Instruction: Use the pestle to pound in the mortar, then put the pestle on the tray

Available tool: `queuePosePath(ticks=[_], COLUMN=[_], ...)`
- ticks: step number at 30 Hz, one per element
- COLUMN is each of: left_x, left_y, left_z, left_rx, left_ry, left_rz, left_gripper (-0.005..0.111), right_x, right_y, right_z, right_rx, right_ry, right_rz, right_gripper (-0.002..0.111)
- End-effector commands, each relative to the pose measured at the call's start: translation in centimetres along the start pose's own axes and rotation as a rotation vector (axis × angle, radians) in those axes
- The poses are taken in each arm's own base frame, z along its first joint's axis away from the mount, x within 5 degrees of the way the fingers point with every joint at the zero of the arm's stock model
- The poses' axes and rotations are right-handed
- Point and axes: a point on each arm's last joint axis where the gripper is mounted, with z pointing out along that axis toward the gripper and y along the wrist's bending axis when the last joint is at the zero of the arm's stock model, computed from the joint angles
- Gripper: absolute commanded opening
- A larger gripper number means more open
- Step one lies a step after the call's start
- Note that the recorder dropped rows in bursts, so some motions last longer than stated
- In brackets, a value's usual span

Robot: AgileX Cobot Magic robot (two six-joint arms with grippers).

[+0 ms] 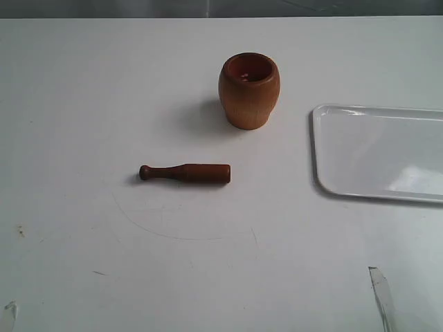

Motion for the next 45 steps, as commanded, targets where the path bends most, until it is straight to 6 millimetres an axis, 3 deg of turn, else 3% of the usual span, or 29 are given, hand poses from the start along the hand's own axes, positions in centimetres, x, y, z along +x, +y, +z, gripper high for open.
queuePosePath(ticks=[1,6,9,14,19,25,27,29,32,34,38,41,45], left_x=[0.0,0.0,0.0,0.0,0.0,0.0,0.0,0.0,0.0,0.0,0.0,0.0,0.0], left_y=[-0.1,-0.1,-0.1,-0.1,-0.1,-0.1,-0.1,-0.1,-0.1,-0.1,-0.1,-0.1,-0.1], left_z=[0.0,0.0,0.0,0.0,0.0,0.0,0.0,0.0,0.0,0.0,0.0,0.0,0.0], left_rx=[0.008,0.008,0.008,0.008,0.008,0.008,0.008,0.008,0.008,0.008,0.008,0.008,0.008], left_ry=[-0.007,-0.007,-0.007,-0.007,-0.007,-0.007,-0.007,-0.007,-0.007,-0.007,-0.007,-0.007,-0.007], left_rz=[-0.012,-0.012,-0.012,-0.012,-0.012,-0.012,-0.012,-0.012,-0.012,-0.012,-0.012,-0.012,-0.012], left_gripper=[0.0,0.0,0.0,0.0,0.0,0.0,0.0,0.0,0.0,0.0,0.0,0.0,0.0], right_x=[0.0,-0.3,-1.9,-5.1,-6.9,-7.8,-8.9,-11.1,-14.8,-17.6,-22.4,-24.7,-25.6], right_y=[-0.2,-0.2,0.3,0.4,0.0,-0.2,0.4,1.8,3.8,4.8,5.9,5.9,4.2], right_z=[0.0,0.0,-0.2,-1.6,-3.3,-4.5,-4.9,-5.0,-4.7,-3.5,2.1,8.2,16.2], right_rx=[0.021,0.022,-0.035,-0.125,-0.142,-0.187,-0.195,-0.203,-0.3,-0.367,-0.408,-0.331,-0.076], right_ry=[-0.008,-0.04,-0.216,-0.592,-0.864,-1.028,-1.043,-1.054,-1.117,-1.15,-1.033,-0.78,-0.226], right_rz=[-0.045,-0.068,0.004,0.273,0.305,0.381,0.27,-0.003,-0.255,-0.325,-0.408,-0.47,-0.542], right_gripper=[0.0,0.0,0.0,0.0,0.0,0.0,0.0,0.0,0.0,0.0,0.0,0.0,0.0])
